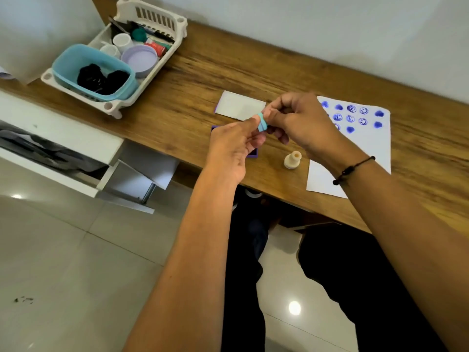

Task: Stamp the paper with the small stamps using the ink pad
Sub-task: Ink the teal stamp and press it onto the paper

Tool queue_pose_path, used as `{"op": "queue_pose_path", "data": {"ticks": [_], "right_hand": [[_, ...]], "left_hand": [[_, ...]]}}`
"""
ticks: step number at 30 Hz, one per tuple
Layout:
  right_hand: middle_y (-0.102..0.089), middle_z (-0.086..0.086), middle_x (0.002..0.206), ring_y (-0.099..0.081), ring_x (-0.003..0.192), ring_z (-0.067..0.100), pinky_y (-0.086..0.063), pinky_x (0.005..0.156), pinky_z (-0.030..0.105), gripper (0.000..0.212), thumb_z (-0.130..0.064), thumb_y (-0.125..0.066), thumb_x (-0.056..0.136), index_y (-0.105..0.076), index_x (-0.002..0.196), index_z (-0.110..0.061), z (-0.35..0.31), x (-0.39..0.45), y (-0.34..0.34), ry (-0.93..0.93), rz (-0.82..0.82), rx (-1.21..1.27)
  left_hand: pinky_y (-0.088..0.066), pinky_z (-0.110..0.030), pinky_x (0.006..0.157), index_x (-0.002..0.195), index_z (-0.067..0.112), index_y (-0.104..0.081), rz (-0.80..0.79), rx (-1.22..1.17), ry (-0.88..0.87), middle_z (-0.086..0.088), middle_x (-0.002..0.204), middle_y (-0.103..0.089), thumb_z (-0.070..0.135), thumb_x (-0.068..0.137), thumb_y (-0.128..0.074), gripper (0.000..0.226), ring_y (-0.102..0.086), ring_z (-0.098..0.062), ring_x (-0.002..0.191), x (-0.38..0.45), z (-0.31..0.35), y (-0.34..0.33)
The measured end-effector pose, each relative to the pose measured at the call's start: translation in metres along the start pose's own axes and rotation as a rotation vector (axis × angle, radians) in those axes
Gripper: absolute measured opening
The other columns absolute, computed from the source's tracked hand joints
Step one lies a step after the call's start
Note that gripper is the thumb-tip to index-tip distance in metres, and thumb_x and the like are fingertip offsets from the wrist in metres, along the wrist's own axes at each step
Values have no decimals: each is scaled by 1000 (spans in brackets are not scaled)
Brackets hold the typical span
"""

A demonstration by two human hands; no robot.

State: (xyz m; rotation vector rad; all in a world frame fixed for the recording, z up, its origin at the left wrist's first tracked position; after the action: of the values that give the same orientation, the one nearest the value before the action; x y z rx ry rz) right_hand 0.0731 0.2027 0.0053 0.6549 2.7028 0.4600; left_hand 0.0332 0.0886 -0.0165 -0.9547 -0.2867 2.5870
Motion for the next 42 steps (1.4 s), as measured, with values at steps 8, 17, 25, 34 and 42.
{"op": "queue_pose_path", "data": {"ticks": [8,17,25,34,42], "right_hand": [[-61,-2,89,-51,76,9,-37,60,13,14,-14,-60,86,-65,98,-14,-22,6,-16,312,83,-350],[-67,17,105,-59,97,32,-43,72,35,21,-18,-58,85,-62,101,-5,-8,20,-65,434,-177,-859],[-64,24,91,-57,78,38,-36,54,36,15,-13,-54,83,-53,94,-2,-2,24,-88,531,-258,-1131],[-62,23,84,-48,68,34,-18,45,27,18,-12,-53,77,-56,93,-4,-15,27,-92,541,-340,-1222],[-44,8,65,-43,63,28,-22,45,27,8,-12,-55,75,-52,83,-11,-16,27,-90,524,-429,-1167]], "left_hand": [[-55,-19,56,75,3,-55,197,-316,42,-11,72,-57,9,86,-58,13,-58,-16,65,-1,0,47],[-49,-35,88,111,-4,-52,355,-521,263,-14,77,-51,10,91,-49,25,-56,-22,78,-10,-39,47],[-50,-36,94,115,-5,-51,403,-613,291,-20,105,-59,10,89,-53,29,-59,-28,110,-11,-43,35],[-49,-43,95,88,-3,-50,409,-705,292,-17,78,-52,8,88,-54,11,-56,-23,72,-6,-43,37],[-51,-42,92,80,0,-50,395,-699,279,-17,78,-53,5,85,-57,10,-56,-24,70,-7,-43,38]]}}
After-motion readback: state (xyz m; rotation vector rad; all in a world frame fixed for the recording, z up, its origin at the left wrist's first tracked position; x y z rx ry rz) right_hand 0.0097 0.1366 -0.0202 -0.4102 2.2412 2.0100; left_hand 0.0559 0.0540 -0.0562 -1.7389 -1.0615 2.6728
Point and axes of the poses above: each hand's wrist, its own x-axis towards the middle knuckle, its own y-axis out of the back of the hand, z = x × y, the point moved 5 cm from there along x, towards the middle knuckle
